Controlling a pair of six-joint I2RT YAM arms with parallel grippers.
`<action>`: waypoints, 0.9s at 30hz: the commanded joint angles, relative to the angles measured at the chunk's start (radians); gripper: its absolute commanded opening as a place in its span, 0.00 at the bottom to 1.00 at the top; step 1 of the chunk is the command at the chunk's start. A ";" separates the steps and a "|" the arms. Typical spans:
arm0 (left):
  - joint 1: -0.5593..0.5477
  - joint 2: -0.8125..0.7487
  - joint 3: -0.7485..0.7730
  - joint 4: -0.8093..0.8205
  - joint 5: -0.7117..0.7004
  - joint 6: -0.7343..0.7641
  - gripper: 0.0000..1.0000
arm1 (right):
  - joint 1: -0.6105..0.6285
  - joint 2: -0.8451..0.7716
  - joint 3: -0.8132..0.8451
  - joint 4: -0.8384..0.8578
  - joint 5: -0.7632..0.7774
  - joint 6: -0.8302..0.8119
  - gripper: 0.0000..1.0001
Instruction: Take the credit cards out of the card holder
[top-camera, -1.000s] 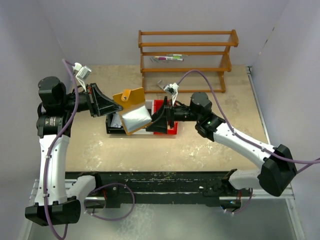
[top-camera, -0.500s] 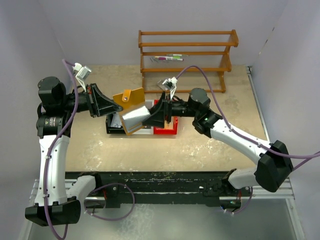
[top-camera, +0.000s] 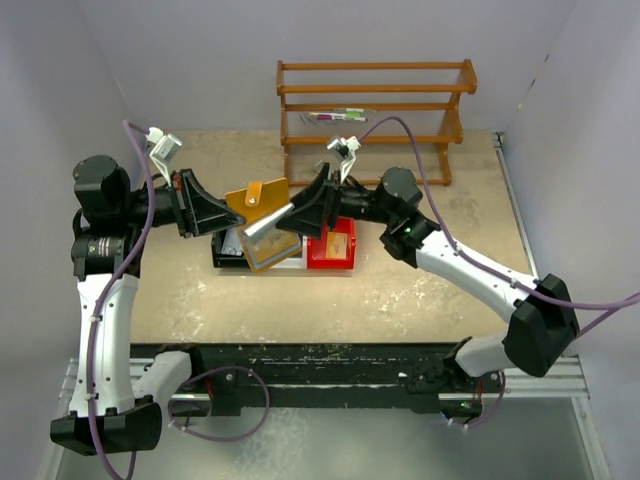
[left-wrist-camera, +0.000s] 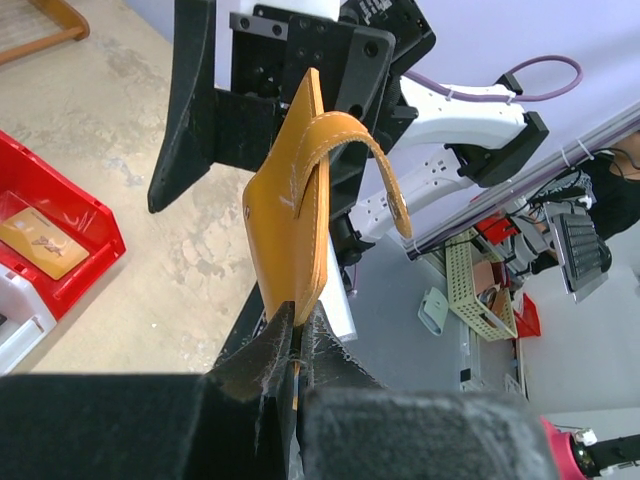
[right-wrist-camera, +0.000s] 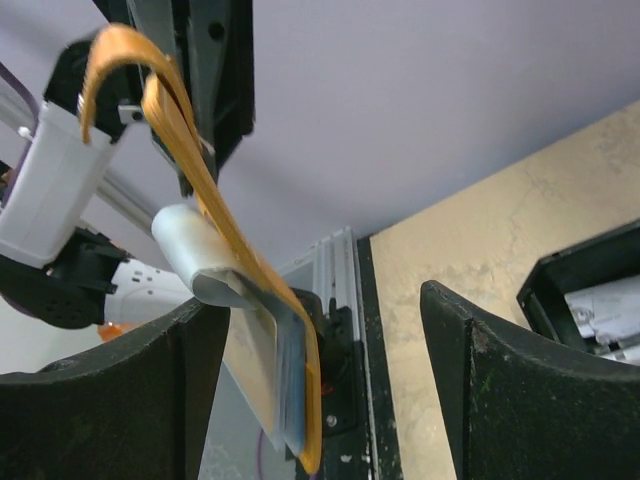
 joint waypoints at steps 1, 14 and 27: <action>-0.003 -0.017 0.024 0.049 0.044 -0.025 0.00 | 0.017 0.042 0.089 0.206 -0.014 0.110 0.77; -0.002 -0.014 0.008 -0.046 0.058 0.086 0.00 | 0.038 0.076 0.100 0.435 -0.062 0.326 0.25; -0.002 0.045 0.147 -0.586 -0.057 0.715 0.61 | 0.037 0.007 0.066 0.270 -0.071 0.269 0.00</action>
